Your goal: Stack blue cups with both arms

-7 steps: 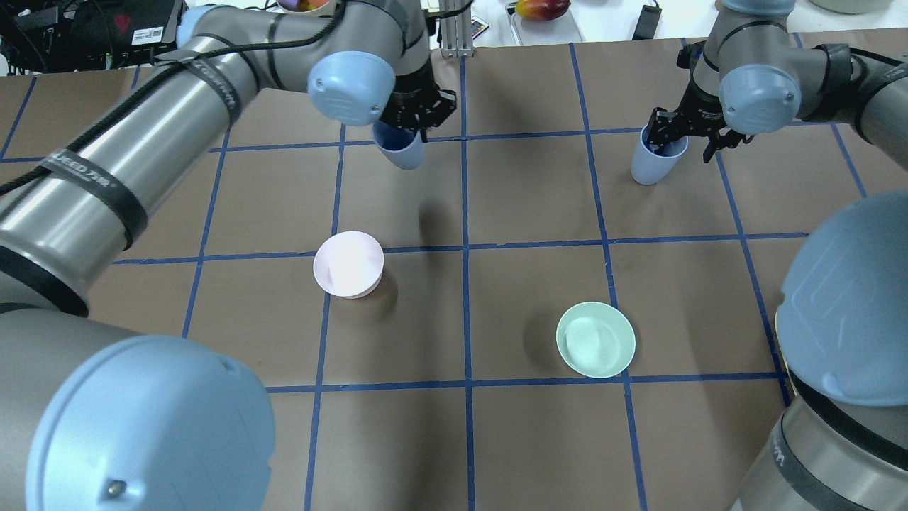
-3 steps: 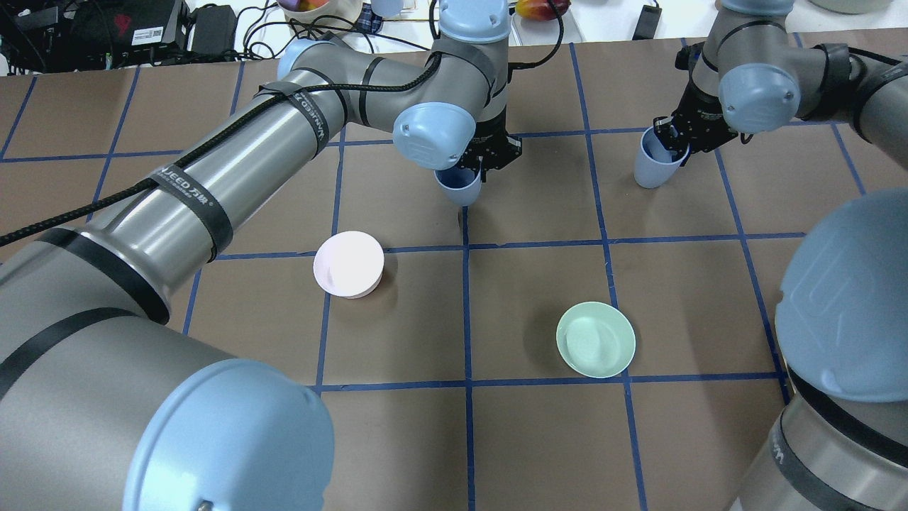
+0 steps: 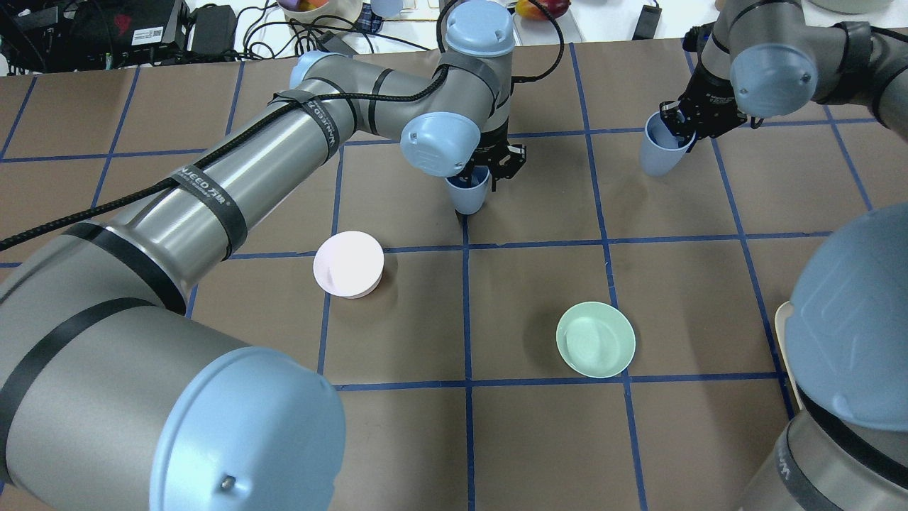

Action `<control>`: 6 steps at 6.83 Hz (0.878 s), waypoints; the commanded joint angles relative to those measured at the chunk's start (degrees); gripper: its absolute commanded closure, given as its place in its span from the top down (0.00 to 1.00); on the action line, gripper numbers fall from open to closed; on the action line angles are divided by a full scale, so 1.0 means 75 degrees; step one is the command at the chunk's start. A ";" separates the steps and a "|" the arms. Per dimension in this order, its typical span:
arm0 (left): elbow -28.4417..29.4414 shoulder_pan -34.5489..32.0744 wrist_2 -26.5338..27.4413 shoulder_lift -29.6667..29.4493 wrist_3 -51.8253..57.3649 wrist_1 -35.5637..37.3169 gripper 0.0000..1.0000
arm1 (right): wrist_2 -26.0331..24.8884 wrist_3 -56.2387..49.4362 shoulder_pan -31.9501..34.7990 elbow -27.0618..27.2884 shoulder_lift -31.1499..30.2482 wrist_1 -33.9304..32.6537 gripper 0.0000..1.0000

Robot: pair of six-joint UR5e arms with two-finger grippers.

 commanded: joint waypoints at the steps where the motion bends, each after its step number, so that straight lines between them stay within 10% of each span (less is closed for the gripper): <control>1: 0.0292 0.0382 -0.0077 0.0845 0.0030 -0.1249 1.00 | 0.0562 0.0091 0.0052 -0.0371 -0.0676 0.1199 0.00; 6: 0.0275 0.2397 -0.0618 0.3658 0.1634 -0.5324 1.00 | 0.0954 0.3024 0.2168 -0.0651 -0.1102 0.1591 0.00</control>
